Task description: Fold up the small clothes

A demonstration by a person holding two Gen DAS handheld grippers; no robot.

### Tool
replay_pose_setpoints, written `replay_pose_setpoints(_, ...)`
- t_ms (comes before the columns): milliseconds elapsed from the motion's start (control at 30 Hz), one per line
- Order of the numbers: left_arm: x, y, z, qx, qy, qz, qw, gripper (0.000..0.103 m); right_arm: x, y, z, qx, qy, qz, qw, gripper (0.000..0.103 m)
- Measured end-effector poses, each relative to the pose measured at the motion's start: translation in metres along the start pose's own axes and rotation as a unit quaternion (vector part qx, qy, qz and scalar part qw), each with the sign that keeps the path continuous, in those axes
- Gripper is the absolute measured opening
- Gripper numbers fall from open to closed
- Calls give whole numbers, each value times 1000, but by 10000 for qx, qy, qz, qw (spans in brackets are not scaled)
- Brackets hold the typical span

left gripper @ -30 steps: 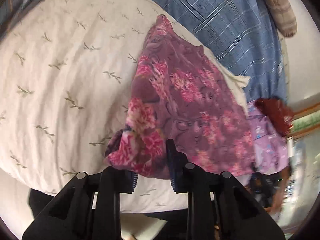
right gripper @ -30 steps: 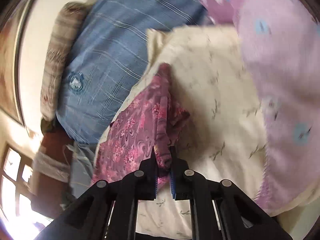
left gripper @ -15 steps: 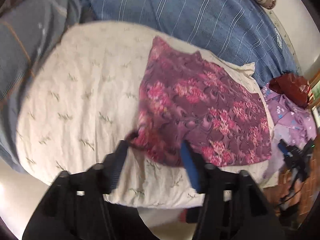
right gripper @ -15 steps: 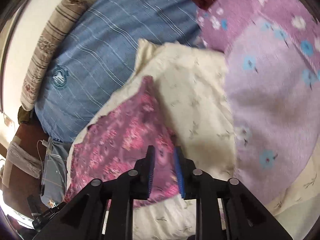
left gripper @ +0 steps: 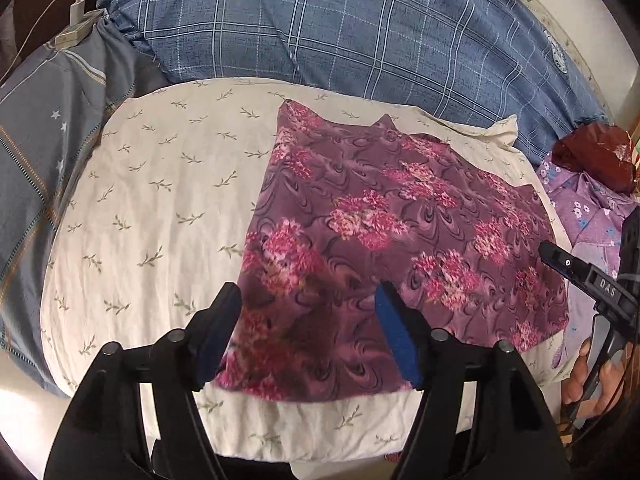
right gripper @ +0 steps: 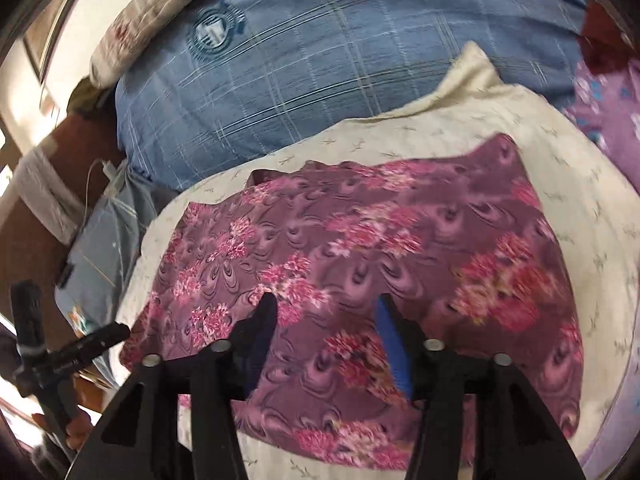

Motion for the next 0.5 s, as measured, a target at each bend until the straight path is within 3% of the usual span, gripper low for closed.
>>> replay_pose_setpoints(100,9,14,-20,-136,31,12,9999,73,0,3,-15,-56,-269,156,9995,66)
replay_pose_setpoints(200,23,23,-47,-355,28,-88,9993,84,18,-7,-46,-525,-452,-24,9976,71)
replay_pose_setpoints(267,29,22,-68,-532,181,-150,9983,84,23,-12,-56,-582,-452,-18,9973,74)
replay_pose_setpoints(333,30,18,-89,-571,543,-246,9966,102,15,-13,-57,-513,-371,152,9979,89)
replay_pose_setpoints(400,28,16,-91,-427,494,-57,9978,103,11,-15,-60,-537,-358,203,9977,96)
replay_pose_setpoints(500,28,17,-90,-508,450,-43,9977,103,10,-15,-62,-559,-239,133,9981,103)
Point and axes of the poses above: each gripper's, at about its wrist camera, not at the fingertips, and z roughly against the way its jaws point, x to its right, y to its top, the point moved 6 cm from there along -z, roughly the way its jaws point, and after that the axes turned 5 degrees about y, right-handed, at the moved point
